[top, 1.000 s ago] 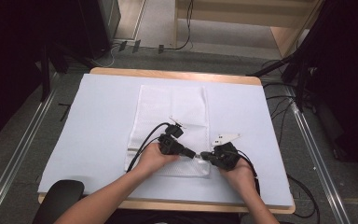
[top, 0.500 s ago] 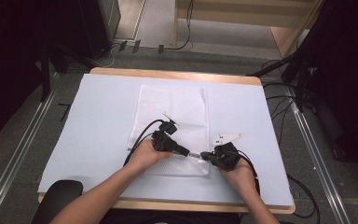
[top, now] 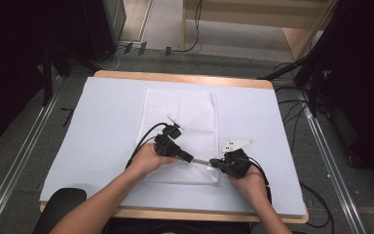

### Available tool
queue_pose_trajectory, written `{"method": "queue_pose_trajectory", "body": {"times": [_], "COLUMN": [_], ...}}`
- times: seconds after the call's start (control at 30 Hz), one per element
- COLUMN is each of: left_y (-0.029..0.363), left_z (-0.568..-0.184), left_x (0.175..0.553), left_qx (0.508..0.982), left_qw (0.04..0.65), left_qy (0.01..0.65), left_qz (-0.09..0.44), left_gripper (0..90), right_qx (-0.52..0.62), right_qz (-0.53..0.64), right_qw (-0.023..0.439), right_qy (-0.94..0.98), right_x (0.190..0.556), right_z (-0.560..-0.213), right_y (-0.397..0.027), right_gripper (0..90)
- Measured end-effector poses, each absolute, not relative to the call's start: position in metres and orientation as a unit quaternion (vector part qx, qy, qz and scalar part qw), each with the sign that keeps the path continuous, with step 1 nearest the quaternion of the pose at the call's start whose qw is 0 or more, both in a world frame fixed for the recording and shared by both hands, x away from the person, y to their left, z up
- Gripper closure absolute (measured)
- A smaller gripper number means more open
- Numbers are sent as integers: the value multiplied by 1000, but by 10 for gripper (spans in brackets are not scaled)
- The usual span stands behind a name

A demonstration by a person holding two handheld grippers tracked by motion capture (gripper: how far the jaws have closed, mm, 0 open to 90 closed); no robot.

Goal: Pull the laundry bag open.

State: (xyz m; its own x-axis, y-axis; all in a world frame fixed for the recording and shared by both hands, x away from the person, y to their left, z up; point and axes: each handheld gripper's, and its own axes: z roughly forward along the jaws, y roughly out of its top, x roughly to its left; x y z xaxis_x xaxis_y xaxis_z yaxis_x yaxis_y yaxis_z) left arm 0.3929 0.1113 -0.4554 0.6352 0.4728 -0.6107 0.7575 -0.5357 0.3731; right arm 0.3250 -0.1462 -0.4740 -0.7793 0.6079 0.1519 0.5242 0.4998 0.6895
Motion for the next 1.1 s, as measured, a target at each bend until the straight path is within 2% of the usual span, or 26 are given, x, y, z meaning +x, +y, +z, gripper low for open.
{"method": "queue_pose_trajectory", "body": {"times": [1.1], "left_y": [166], "left_z": [-440], "left_x": [393], "left_qx": [844], "left_qw": [309], "left_qy": [384], "left_qz": [-212], "left_gripper": [883], "right_qx": [330], "right_qz": [384], "right_qw": [50], "right_qy": [861], "right_x": [325], "right_z": [-475], "right_y": [-148], "right_gripper": [900]}}
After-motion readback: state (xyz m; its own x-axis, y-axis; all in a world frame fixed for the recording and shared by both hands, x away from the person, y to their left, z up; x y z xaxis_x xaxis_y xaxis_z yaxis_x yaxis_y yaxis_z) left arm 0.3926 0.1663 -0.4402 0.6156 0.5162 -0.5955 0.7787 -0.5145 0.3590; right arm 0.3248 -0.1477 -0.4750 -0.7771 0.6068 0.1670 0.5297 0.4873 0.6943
